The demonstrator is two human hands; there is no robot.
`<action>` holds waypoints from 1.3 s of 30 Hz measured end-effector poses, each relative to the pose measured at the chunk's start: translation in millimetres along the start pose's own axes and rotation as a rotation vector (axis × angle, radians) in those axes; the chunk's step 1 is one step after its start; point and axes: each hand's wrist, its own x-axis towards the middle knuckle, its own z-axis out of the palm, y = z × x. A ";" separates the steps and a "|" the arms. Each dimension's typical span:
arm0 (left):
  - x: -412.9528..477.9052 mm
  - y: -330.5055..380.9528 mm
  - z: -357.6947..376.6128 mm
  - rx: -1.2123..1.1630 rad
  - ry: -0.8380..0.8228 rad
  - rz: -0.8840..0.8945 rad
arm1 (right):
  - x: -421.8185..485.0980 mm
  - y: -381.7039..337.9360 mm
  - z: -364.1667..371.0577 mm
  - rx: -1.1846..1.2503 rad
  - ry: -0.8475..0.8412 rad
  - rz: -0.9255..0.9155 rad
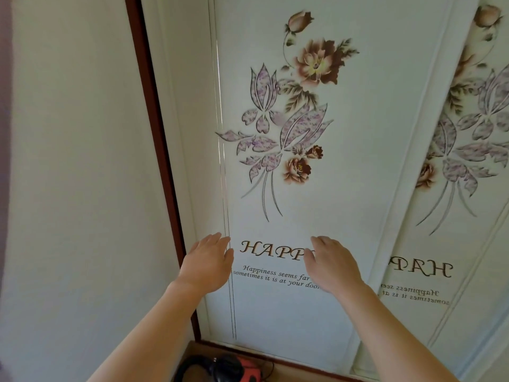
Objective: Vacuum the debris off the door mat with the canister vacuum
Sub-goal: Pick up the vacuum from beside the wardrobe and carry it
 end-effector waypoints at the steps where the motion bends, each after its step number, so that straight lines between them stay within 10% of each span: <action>1: 6.0 -3.6 1.5 0.005 0.006 -0.006 | 6.4 -2.8 2.2 -0.003 -0.005 -0.010; 17: 115.5 -60.3 34.7 0.023 0.009 -0.013 | 117.6 -44.8 47.0 -0.056 -0.057 -0.090; 39: 133.8 -56.6 55.5 0.118 0.122 -0.601 | 262.0 -89.1 103.6 0.126 -0.212 -0.707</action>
